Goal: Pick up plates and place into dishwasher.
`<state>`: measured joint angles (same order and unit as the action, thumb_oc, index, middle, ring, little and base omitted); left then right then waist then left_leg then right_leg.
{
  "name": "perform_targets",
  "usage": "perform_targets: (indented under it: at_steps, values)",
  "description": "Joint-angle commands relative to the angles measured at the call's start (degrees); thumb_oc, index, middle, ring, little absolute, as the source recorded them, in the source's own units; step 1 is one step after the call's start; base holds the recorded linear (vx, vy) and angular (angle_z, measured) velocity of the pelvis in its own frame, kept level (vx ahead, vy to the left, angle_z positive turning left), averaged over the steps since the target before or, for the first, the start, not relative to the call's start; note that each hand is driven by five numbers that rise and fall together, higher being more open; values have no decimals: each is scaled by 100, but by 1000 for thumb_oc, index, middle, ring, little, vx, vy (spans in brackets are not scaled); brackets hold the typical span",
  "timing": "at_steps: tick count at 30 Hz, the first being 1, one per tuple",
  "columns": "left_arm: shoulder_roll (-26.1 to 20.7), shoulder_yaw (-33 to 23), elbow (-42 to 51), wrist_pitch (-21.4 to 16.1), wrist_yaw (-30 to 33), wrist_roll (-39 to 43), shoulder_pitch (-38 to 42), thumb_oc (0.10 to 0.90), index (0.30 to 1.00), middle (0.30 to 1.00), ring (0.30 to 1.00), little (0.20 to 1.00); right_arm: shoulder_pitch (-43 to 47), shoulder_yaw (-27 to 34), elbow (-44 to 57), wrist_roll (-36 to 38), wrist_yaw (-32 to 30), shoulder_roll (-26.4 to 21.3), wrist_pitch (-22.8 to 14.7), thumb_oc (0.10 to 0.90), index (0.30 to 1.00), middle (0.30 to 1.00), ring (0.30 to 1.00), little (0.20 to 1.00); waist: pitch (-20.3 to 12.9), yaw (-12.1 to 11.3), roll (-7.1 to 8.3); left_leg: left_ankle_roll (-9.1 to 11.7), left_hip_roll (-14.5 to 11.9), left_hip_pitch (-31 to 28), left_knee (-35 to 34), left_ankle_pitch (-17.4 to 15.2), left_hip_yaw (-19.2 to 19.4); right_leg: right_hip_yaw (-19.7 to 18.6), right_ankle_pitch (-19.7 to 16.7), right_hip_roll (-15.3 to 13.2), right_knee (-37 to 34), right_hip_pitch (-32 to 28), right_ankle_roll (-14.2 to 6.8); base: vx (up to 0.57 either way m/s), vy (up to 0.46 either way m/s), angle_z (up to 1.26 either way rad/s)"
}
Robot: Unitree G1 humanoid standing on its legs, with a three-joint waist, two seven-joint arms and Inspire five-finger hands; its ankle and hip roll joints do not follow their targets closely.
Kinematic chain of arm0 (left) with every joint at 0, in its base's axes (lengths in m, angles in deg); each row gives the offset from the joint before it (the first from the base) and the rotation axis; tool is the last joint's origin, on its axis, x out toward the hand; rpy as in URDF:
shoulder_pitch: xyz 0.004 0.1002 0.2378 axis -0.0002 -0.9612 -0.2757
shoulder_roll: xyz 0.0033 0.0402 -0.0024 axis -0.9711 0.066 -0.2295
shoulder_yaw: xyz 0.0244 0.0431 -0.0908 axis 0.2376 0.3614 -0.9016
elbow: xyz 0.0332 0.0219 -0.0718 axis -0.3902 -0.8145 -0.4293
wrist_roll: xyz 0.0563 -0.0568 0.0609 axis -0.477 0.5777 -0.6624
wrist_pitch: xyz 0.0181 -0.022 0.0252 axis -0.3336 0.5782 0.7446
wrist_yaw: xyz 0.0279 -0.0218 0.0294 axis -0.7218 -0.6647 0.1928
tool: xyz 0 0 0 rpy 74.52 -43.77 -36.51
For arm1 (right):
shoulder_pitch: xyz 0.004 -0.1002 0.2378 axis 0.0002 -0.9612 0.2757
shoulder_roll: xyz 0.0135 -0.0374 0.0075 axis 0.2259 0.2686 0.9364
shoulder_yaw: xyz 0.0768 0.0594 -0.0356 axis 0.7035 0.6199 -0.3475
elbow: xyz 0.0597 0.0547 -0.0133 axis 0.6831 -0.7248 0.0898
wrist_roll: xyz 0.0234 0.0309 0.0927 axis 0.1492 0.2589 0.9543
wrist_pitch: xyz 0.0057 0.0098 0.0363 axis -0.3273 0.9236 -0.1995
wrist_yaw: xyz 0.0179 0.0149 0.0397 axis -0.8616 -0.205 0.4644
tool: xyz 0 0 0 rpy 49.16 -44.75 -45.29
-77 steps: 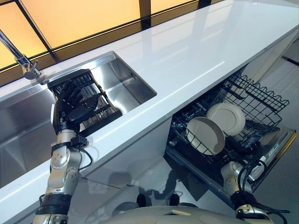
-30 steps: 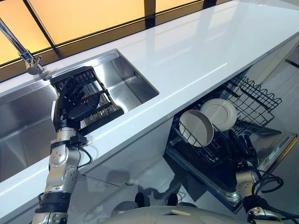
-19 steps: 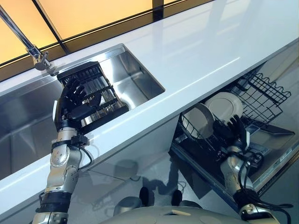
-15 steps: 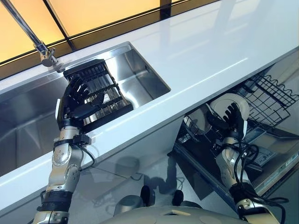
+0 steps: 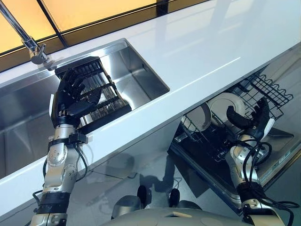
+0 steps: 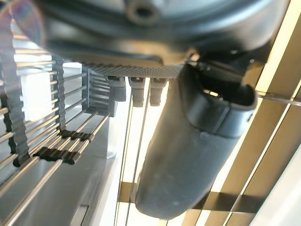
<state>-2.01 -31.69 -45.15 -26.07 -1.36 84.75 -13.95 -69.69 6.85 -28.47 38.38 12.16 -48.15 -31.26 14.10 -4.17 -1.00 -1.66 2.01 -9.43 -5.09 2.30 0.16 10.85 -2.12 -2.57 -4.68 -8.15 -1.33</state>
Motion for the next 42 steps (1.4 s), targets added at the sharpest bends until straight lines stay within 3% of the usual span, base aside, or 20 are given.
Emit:
perform_targets:
  at_steps: [1,9,19,29,34,38,42]
  values:
    - [-170,128,-81,-367,-73,-53,170,800,900,900,900,900,201,459,468,-328,-430,-542,-296,800,900,900,900,900,-498,166,22,-299,297,99,448,-900,327,-22,981,119,1319,474,-331,-15,-26,-10]
    - [-225,134,-212,-455,-40,-86,154,800,900,900,900,900,106,704,-343,1310,64,-355,-251,800,900,900,900,900,-516,171,23,-217,290,79,418,-898,317,-41,866,208,971,344,-280,4,-52,-6]
    - [-318,160,-308,-442,135,-133,203,800,900,900,900,900,175,818,-1194,2230,-10,-264,-124,800,900,900,900,900,-435,109,-116,-161,233,135,419,-822,123,77,1089,192,1341,437,-197,2,-60,3]
    - [-304,-80,-252,-498,149,-108,-65,800,900,900,900,900,235,743,-1748,2775,1224,-435,111,800,900,900,900,900,-366,-26,-152,14,245,229,465,-758,40,193,865,286,744,224,-111,8,-22,7]
    - [-303,-99,-253,-391,62,-142,21,800,900,900,900,900,286,593,-1684,3358,2072,-458,126,800,900,900,900,900,-318,-62,-181,33,202,361,498,-672,-82,259,1067,211,1140,371,-59,1,0,1]
    - [-327,-113,-289,-336,-54,-121,103,800,900,900,900,900,324,648,-1851,3444,2525,-485,56,800,900,900,900,900,-305,-71,-184,16,209,362,522,-692,-128,322,1190,139,1374,432,-51,24,1,16]
    - [-305,-114,-268,-274,-142,-127,85,800,900,900,900,900,377,556,-1857,3519,3385,-533,39,800,900,900,900,900,-270,-120,-152,-6,263,361,707,-790,-153,407,1184,74,1421,406,-30,52,2,3]
